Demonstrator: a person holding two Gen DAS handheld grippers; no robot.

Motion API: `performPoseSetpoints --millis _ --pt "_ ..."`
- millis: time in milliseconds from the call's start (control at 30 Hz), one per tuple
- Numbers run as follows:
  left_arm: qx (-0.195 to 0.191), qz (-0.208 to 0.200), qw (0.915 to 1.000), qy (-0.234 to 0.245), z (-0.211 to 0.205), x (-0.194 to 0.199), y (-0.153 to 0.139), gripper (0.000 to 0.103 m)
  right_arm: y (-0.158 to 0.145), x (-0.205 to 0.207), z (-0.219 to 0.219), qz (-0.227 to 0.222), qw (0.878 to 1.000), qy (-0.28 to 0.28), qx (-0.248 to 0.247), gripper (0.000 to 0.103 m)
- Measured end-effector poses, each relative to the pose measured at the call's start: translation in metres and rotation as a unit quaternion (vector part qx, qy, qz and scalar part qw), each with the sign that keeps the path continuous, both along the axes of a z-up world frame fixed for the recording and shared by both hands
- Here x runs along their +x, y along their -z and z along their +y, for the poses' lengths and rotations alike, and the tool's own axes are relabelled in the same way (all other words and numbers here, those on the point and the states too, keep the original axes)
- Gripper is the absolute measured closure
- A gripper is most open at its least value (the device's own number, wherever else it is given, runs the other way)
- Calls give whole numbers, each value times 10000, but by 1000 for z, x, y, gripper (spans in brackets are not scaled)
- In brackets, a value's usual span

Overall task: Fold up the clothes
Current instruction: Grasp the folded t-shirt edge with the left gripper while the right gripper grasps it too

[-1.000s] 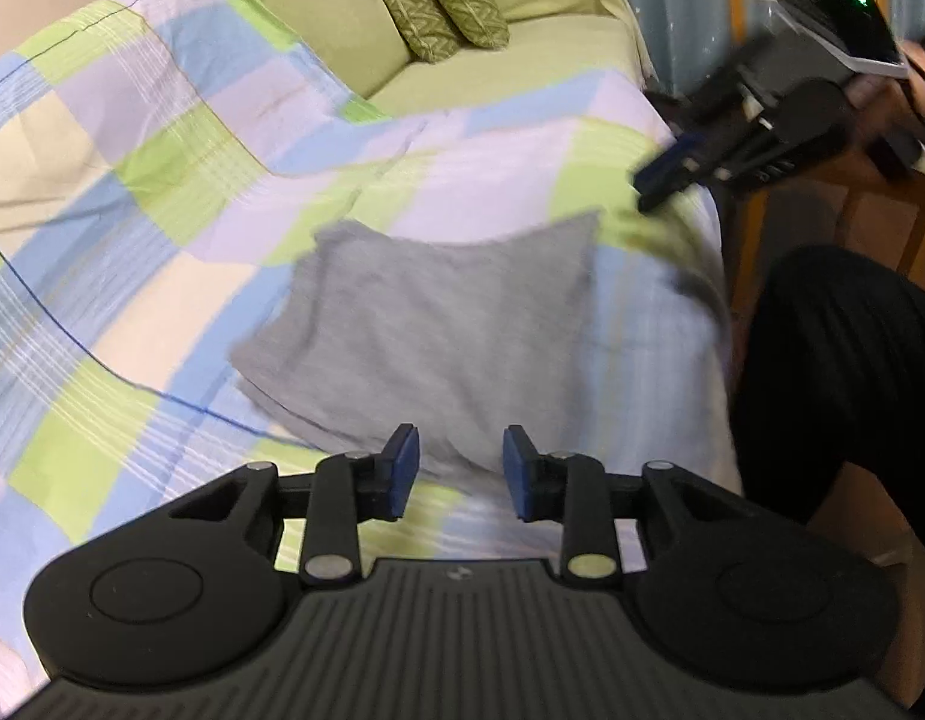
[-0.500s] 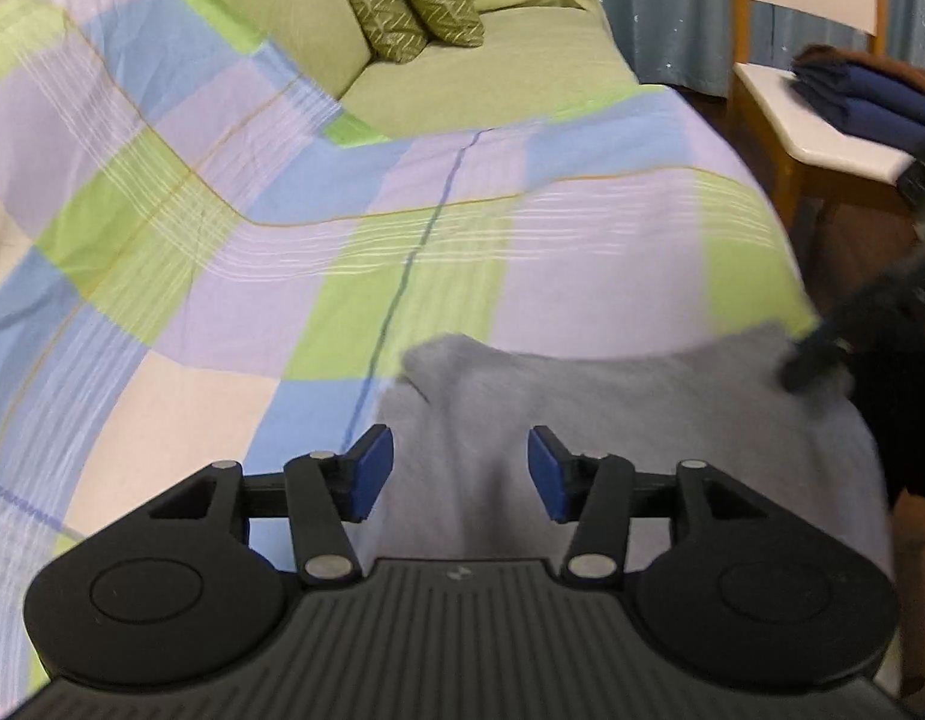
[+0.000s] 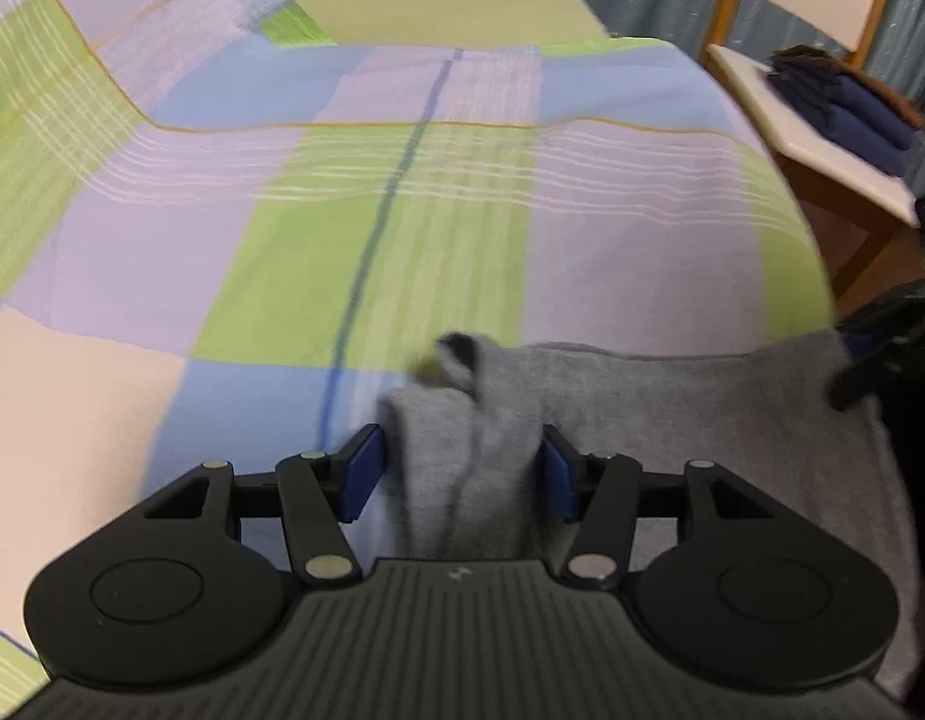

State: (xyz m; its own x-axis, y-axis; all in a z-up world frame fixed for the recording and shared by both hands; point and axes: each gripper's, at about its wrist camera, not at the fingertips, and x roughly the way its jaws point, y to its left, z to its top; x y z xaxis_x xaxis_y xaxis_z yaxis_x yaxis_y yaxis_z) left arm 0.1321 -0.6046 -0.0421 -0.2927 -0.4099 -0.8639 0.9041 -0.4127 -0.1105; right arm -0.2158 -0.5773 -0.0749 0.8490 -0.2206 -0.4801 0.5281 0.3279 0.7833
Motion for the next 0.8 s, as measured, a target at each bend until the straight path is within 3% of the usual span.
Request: performPoseSetpoints --millis 67,133,200,300,433,533,600,667,733,800 --pt "52 62 10000 -6 0 1 0 53 0 1 -1 20 10000 40 -19 76" --pt "11 146 9999 -77 2 3 0 77 2 2 -2 81 9999 82 -30 88" --pt "-137 305 9991 -255 8 7 -2 86 4 2 -4 140 9998 117 21 99" --pt "-523 296 9968 -530 26 6 -6 90 5 1 -11 149 9998 108 111 100" --pt "-1064 345 9883 -1035 61 3 -22 91 -19 4 -10 315 9982 -78 -513 100" --pt "-1680 391 9718 -1607 114 -5 -49 91 -55 9 1 441 9884 -500 -1368 100" --pt "-2116 378 9533 -2124 162 -17 -72 91 -86 14 16 484 9733 -966 -2026 100" --pt "-2349 341 9404 -2436 197 -30 -87 91 -106 16 27 500 9605 -1257 -2434 100" --pt "-2643 297 9214 -2834 244 -49 -109 91 -130 16 40 441 9433 -1682 -2826 100" --pt "-2732 315 9082 -3154 283 -66 -127 91 -160 14 55 409 9190 -2155 -3277 100"
